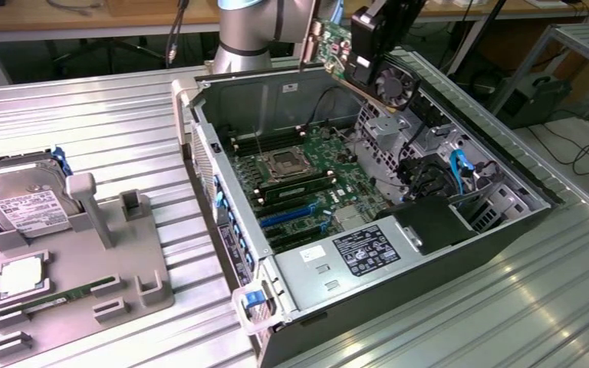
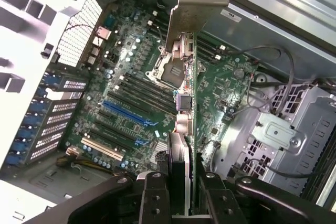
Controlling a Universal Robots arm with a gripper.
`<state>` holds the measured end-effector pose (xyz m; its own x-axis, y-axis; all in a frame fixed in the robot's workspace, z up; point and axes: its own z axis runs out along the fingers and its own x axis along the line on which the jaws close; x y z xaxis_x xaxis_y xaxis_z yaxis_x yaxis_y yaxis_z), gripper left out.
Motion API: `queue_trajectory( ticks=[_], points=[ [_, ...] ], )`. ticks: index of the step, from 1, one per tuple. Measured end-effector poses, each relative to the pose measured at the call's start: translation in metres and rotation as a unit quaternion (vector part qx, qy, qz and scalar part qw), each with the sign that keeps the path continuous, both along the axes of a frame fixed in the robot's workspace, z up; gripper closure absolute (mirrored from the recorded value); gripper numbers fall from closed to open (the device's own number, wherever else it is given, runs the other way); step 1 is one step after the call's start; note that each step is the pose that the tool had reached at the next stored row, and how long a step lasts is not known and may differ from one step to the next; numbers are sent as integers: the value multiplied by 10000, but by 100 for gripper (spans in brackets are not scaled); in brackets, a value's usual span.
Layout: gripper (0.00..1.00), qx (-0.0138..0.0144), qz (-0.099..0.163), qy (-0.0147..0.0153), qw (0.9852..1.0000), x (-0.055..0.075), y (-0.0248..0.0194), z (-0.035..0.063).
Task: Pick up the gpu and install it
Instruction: 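Insert the gpu into the slot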
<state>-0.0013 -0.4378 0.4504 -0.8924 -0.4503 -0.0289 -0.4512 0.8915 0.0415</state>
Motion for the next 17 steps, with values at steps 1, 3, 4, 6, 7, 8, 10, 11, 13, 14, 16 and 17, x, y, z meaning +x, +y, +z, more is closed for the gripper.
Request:
queue_trajectory(
  ticks=[1,3,4,6,7,8,10,11,13,14,16,17],
  points=[
    [73,0,58,0,10000,0,0,0],
    [73,0,155,0,9999,0,0,0],
    [73,0,208,0,9998,0,0,0],
    [73,-1,309,0,9995,0,0,0],
    [73,-1,361,0,9993,0,0,1],
    [73,-1,404,0,9992,0,0,0],
    [73,0,507,0,9987,0,-1,0],
    [73,1,596,0,9982,0,-2,-1],
    [73,0,713,0,9975,0,-2,0],
    [73,0,769,0,9970,0,-2,0],
    [73,-1,868,0,9962,0,-3,0],
    [73,-1,927,0,9957,0,-3,1]
  ],
)
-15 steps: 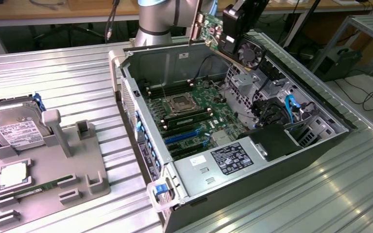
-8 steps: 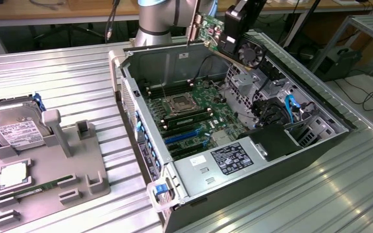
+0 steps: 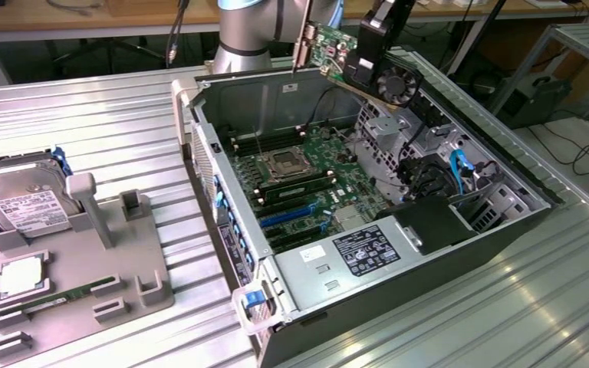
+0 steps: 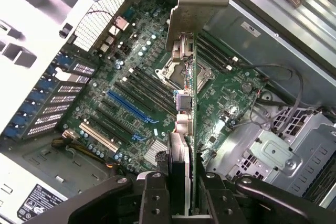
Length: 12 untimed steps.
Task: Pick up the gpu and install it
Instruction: 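Insert the gpu into the slot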
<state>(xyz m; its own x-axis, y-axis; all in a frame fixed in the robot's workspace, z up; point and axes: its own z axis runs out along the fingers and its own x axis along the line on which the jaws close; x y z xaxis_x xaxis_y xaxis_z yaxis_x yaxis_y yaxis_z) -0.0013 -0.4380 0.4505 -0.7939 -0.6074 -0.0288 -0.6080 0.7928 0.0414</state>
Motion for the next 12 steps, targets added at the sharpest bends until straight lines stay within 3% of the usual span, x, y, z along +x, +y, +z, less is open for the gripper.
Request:
queue_trajectory(
  ticks=[6,12],
  points=[
    [73,0,325,0,9995,0,-1,-1],
    [73,0,725,0,9974,0,-2,-1]
  ],
)
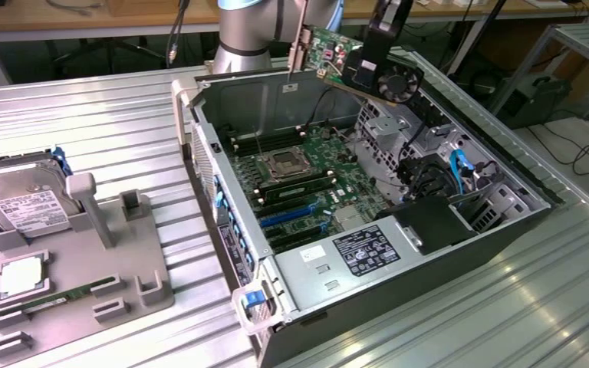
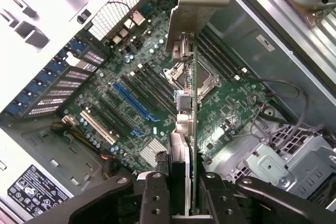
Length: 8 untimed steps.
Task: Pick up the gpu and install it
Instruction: 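Insert the gpu into the slot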
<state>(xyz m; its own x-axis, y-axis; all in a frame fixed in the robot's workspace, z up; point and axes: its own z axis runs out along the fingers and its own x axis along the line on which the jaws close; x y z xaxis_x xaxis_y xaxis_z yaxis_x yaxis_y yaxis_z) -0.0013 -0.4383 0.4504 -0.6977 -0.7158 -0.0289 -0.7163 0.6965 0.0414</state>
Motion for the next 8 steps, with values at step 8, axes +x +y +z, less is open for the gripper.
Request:
queue_trajectory(
  ticks=[8],
  points=[
    [73,0,429,0,9991,0,-3,0]
  ],
)
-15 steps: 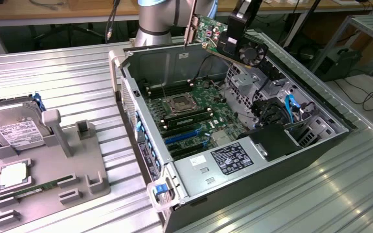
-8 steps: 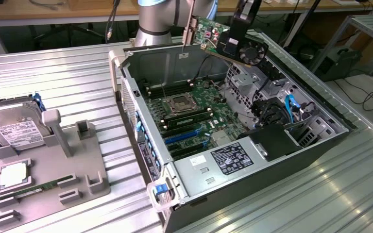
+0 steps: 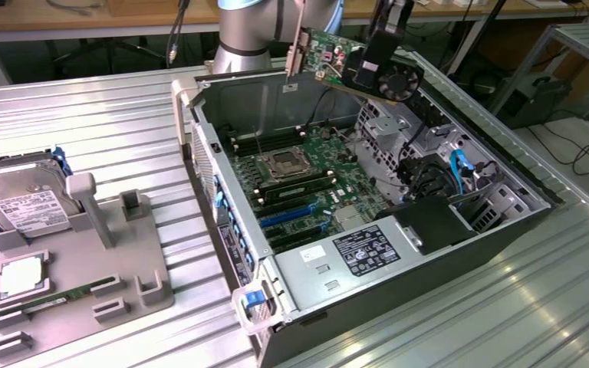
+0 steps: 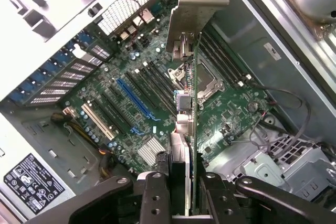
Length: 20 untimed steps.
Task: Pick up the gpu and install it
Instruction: 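Insert the gpu into the slot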
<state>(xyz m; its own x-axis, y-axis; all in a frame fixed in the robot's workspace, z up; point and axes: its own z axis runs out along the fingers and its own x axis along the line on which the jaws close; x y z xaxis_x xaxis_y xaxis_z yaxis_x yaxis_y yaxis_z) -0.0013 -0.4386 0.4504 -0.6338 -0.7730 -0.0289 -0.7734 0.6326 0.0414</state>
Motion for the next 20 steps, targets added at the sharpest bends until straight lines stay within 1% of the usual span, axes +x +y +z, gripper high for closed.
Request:
queue_trajectory(
  ticks=[4,7,12,15,17,20],
  points=[
    [73,0,233,0,9997,0,-2,0],
    [73,0,393,0,9992,0,-3,0],
    [73,0,674,0,9977,0,-5,0],
    [73,0,847,0,9964,0,-7,-1],
    [73,0,1037,0,9946,0,-9,-1],
    [73,0,1211,0,9926,0,-10,-1]
  ],
)
